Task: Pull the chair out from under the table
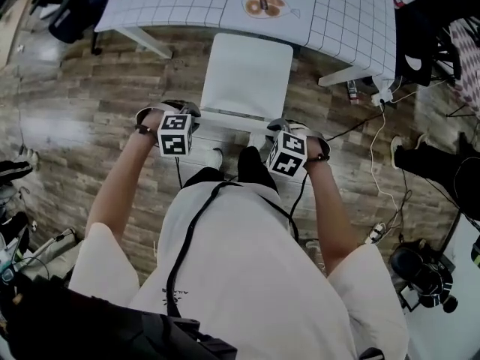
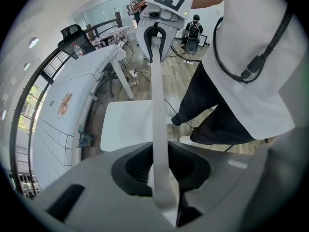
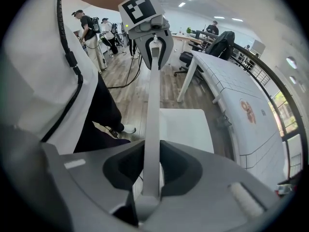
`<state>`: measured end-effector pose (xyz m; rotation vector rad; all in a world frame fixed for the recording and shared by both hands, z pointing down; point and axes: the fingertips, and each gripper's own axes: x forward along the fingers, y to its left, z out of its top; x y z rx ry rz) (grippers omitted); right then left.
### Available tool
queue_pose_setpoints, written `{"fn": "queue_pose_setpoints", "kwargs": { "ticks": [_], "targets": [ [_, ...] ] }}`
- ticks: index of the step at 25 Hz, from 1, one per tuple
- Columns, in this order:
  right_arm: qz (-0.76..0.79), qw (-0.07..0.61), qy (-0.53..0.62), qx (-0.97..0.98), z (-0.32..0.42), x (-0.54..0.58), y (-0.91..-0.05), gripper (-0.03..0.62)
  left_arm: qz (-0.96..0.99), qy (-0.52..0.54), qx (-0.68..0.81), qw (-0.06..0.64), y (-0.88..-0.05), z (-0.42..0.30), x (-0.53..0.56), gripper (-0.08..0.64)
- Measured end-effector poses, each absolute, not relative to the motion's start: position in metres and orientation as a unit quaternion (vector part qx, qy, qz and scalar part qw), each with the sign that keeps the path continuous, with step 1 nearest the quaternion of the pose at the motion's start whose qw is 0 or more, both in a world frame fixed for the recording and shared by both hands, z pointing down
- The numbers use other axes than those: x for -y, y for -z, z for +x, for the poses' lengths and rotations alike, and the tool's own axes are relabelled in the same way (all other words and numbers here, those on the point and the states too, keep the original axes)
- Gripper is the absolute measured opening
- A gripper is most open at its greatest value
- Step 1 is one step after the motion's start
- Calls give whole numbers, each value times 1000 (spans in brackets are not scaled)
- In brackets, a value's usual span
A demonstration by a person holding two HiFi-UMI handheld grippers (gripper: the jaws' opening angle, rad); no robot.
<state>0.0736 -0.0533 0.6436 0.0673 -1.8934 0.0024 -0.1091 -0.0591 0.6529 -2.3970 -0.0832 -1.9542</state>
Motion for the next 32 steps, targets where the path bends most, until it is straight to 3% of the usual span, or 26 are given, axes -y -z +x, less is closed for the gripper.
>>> {"fn": "queue_pose_setpoints", "kwargs": {
  "ticks": [20,32],
  "targets": [
    [99,641,7,761,62,47,-653,112,-813,578,8,61,-651,-121,46,84],
    [101,640,25,761,67,47,-655,109,-802,594,3,64,-653,-119,47,86]
  ]
}}
